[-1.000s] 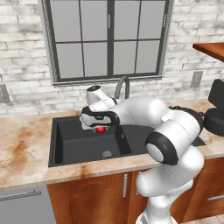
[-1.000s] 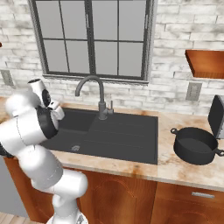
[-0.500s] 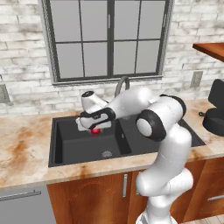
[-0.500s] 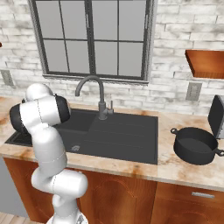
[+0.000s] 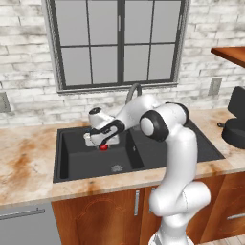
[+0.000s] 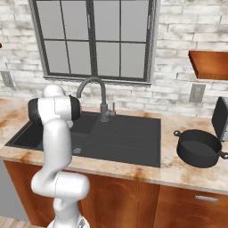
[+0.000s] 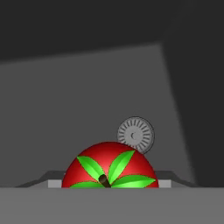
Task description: Dump the tomato from the pot into the sink. Then turn on the water and wash the tomato. Then turn off the water and put the tomato back in the pot.
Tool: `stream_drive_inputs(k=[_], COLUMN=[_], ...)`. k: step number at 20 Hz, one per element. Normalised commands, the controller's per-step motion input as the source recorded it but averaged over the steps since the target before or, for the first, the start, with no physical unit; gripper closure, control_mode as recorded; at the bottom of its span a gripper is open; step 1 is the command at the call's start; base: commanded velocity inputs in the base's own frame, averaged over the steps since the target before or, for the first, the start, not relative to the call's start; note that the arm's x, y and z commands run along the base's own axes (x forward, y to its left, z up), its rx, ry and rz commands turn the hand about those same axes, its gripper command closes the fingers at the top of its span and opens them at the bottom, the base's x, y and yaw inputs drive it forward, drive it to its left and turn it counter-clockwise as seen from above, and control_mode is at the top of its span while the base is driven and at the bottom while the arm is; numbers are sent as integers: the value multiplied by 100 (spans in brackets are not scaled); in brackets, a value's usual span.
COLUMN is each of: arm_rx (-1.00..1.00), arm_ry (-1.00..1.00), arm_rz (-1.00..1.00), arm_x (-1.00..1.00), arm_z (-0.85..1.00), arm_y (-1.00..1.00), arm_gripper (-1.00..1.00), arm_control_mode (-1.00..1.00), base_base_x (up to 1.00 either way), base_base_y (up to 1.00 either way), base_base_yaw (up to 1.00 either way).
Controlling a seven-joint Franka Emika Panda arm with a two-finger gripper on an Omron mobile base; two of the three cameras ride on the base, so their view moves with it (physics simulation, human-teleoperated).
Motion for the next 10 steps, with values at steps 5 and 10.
stream_drive_inputs(k=[5,10], arm_rx=[-1,0], arm_ry=[0,1], arm_rz=[-5,-7], arm_x=[28,27], arm_z=[-55,-50], arm_y=[-14,-39], arm_gripper=[100,100], arm_control_mode=[-100,-100], base_base_x=[0,0], base_base_y=[0,0], base_base_yaw=[0,0])
